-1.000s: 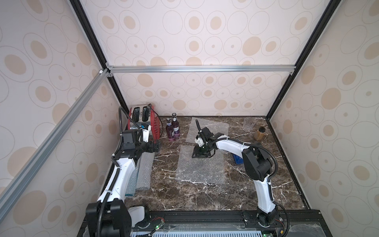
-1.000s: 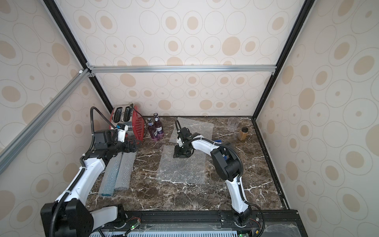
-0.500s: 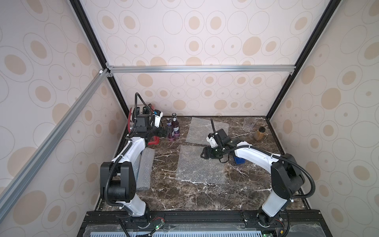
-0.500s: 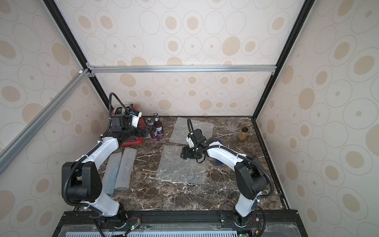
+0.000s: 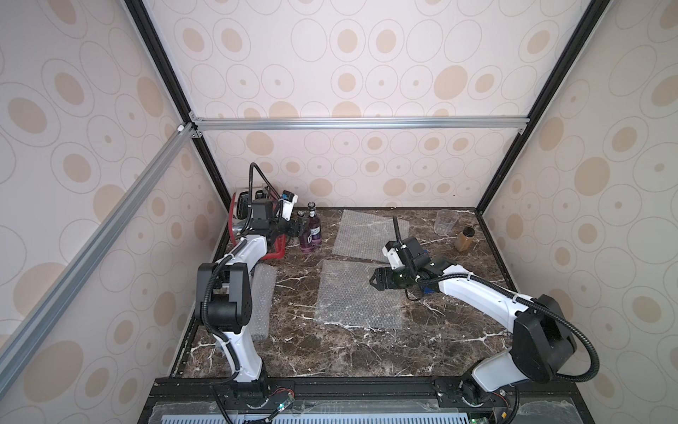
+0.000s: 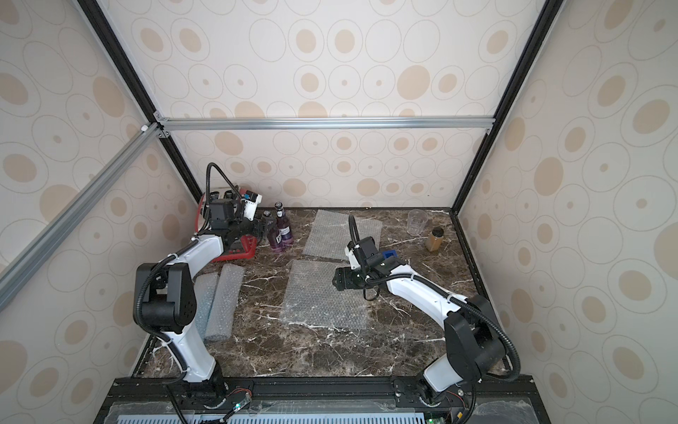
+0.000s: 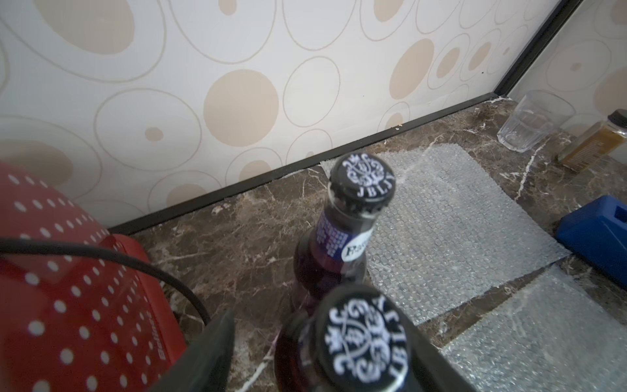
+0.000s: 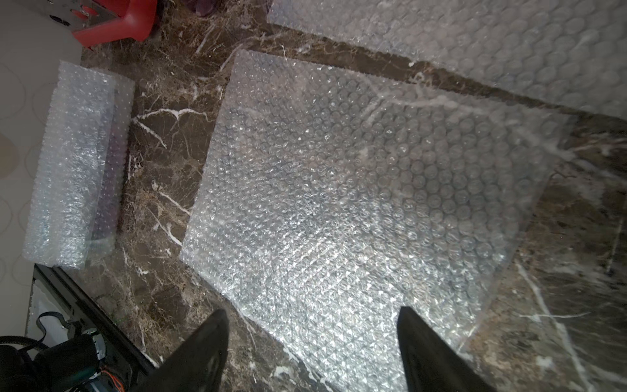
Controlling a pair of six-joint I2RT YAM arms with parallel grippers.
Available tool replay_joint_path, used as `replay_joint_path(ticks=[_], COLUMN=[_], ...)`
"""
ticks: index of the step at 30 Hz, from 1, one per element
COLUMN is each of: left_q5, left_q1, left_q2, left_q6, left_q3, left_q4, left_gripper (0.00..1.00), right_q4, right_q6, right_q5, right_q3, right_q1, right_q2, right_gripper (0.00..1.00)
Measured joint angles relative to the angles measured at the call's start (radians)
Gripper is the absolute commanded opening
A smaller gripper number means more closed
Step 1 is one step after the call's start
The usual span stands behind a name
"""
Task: Wrap wine bottles in bubble wrap
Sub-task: Pick up the wine bottle from the center of the board.
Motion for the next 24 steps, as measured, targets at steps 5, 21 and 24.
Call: replay_joint_path(ticks=[5, 21, 24], left_q5=[0.034, 0.116, 0.17], left_q1=[0.0, 0.0, -0.002], left_q2=[0.01, -0.385, -0.463], left_q6=[0.011, 0.024, -0.022], left_q3=[0.019, -0.11, -0.11], left_q4=[0.02, -0.265, -0.295], left_gripper=[0.15, 0.0, 0.0], right_q4=[-0.012, 0.056, 0.115], right_q6=[-0.01, -0.088, -0.102], right_q5=[0.015, 0.03, 0.027], right_q3=[-0.001, -0.002, -0.002], right_q1=[-0.002, 0.083, 0.12], right_q2=[-0.008, -0.03, -0.03], right_gripper=[0.78, 0.77, 0.78])
